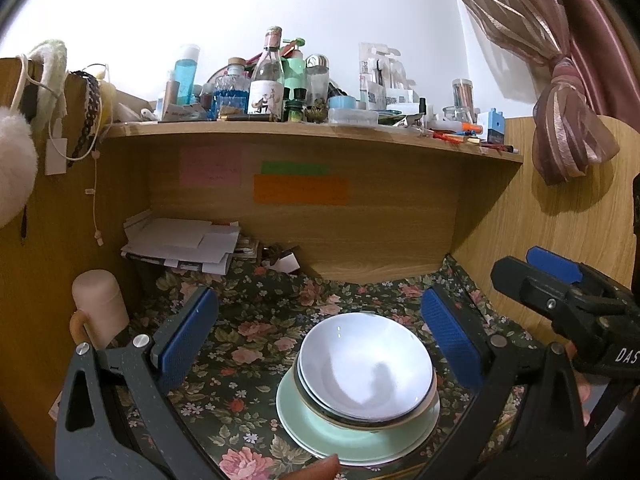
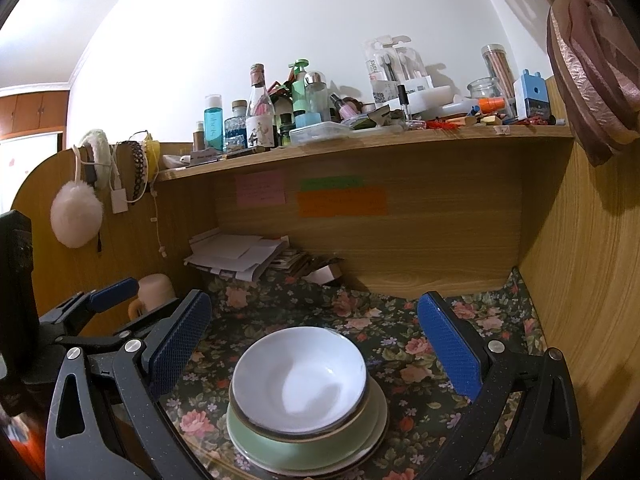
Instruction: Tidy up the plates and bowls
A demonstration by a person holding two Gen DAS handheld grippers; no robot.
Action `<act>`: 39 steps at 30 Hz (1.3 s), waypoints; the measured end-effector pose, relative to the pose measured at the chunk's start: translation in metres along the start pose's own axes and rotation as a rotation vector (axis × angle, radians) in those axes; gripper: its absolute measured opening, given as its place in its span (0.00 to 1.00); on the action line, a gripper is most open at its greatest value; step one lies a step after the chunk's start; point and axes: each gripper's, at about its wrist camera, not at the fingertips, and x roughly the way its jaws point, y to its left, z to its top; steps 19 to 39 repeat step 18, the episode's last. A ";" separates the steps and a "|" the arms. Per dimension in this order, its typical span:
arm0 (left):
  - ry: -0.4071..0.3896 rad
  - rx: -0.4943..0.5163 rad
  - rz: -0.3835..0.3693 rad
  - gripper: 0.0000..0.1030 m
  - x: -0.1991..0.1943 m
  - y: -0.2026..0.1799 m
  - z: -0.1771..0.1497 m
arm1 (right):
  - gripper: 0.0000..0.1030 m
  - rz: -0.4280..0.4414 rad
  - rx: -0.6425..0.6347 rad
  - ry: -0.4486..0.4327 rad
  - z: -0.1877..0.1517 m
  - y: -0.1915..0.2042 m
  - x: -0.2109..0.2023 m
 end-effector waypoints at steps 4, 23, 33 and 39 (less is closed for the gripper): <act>0.000 -0.012 0.004 1.00 0.001 0.002 0.000 | 1.00 -0.004 -0.001 -0.002 0.000 0.001 0.000; -0.003 -0.004 0.000 1.00 0.004 0.002 0.000 | 1.00 0.001 0.005 0.008 0.000 -0.002 0.004; -0.003 -0.004 0.000 1.00 0.004 0.002 0.000 | 1.00 0.001 0.005 0.008 0.000 -0.002 0.004; -0.003 -0.004 0.000 1.00 0.004 0.002 0.000 | 1.00 0.001 0.005 0.008 0.000 -0.002 0.004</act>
